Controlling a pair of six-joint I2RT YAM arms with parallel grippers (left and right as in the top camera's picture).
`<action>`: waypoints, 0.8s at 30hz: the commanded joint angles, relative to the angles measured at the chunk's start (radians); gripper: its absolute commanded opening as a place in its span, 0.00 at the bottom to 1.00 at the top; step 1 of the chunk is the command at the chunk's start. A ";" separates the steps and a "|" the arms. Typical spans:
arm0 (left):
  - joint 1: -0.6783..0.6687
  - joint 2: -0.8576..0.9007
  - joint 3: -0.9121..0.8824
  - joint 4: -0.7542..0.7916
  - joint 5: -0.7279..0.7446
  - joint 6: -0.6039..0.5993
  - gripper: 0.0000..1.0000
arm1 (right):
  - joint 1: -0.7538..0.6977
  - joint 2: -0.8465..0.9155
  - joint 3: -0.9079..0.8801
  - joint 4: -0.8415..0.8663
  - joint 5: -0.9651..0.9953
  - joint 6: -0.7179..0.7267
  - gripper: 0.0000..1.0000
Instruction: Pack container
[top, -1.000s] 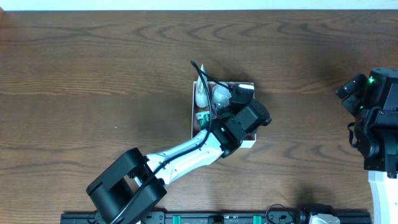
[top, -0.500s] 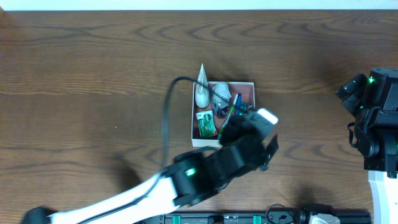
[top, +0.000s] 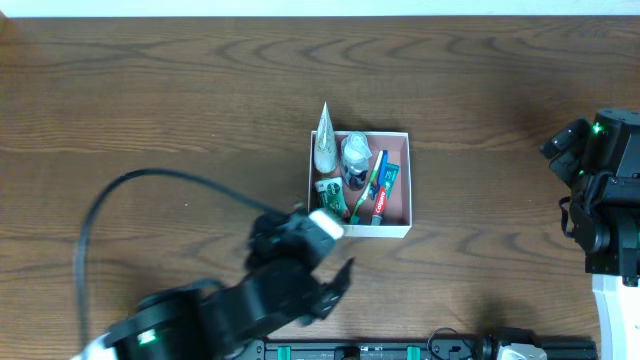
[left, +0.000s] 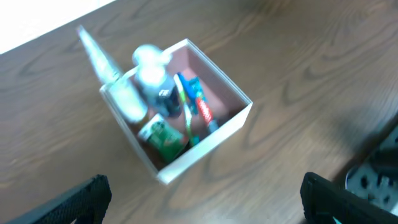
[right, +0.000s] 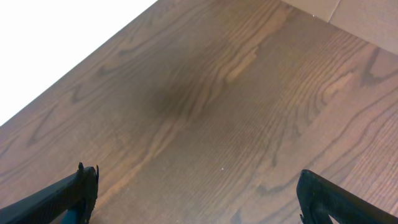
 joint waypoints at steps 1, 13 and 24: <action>-0.002 -0.105 0.013 -0.067 -0.008 0.012 0.98 | -0.008 -0.001 0.008 -0.002 0.020 -0.012 0.99; 0.041 -0.358 -0.044 -0.156 -0.184 -0.094 0.98 | -0.008 -0.001 0.008 -0.002 0.020 -0.012 0.99; 0.248 -0.371 -0.221 0.038 -0.291 -0.156 0.98 | -0.008 -0.001 0.008 -0.002 0.020 -0.012 0.99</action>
